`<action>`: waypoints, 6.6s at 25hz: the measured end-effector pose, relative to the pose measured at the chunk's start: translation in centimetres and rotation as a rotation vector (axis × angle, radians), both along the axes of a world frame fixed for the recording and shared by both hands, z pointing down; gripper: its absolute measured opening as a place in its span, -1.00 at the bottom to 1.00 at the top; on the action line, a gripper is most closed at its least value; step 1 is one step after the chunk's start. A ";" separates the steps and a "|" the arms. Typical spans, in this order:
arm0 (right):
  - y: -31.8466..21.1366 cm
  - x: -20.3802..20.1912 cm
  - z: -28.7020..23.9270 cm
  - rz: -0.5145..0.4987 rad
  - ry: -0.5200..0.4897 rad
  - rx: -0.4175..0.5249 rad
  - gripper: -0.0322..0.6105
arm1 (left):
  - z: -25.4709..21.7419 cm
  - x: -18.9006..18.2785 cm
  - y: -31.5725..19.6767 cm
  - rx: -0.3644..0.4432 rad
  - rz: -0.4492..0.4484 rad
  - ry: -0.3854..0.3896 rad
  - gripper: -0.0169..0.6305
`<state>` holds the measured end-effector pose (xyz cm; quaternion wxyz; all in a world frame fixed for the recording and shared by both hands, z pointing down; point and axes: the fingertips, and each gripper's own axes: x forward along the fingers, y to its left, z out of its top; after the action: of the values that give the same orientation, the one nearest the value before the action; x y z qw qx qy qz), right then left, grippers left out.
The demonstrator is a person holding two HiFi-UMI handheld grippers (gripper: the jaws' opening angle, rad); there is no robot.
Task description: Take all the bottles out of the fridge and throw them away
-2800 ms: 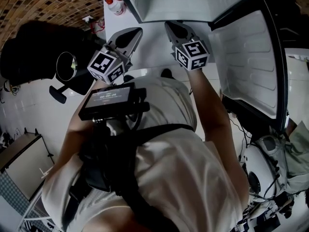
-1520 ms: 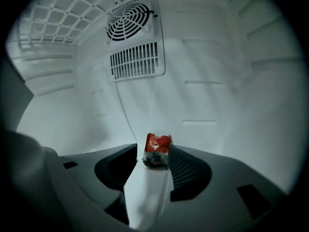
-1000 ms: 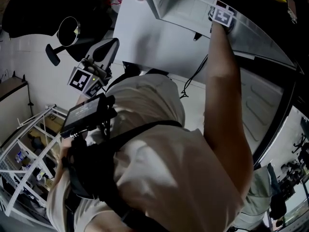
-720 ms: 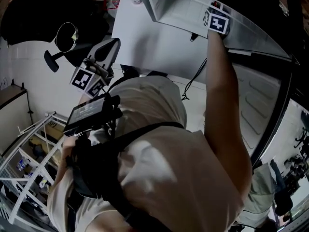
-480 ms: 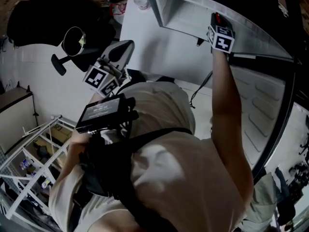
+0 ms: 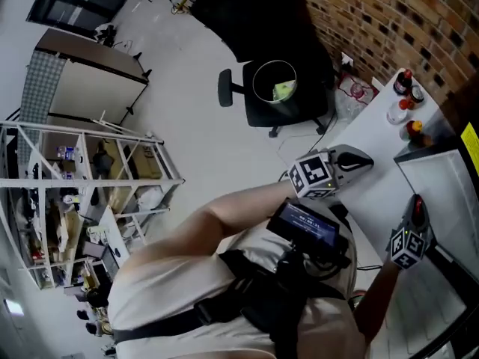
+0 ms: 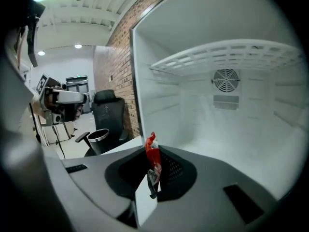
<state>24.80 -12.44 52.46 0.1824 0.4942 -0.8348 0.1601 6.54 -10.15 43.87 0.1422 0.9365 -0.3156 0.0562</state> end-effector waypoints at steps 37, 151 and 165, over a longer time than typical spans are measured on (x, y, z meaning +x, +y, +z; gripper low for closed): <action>-6.6 -61.6 2.2 -0.880 -0.055 -0.062 -0.82 | 3.8 -44.4 0.3 -0.069 -0.624 0.026 -0.95; 8.7 2.6 -9.2 0.158 -0.135 0.260 -0.89 | -1.3 14.7 5.8 0.076 0.430 -0.015 -0.95; 8.5 2.9 -9.9 0.175 -0.145 0.288 -0.89 | -1.6 14.7 5.4 0.081 0.437 -0.015 -0.95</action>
<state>27.68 -3.96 42.53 0.0346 0.5730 -0.8139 0.0895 21.24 -4.70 42.29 0.0867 0.9871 -0.1082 0.0801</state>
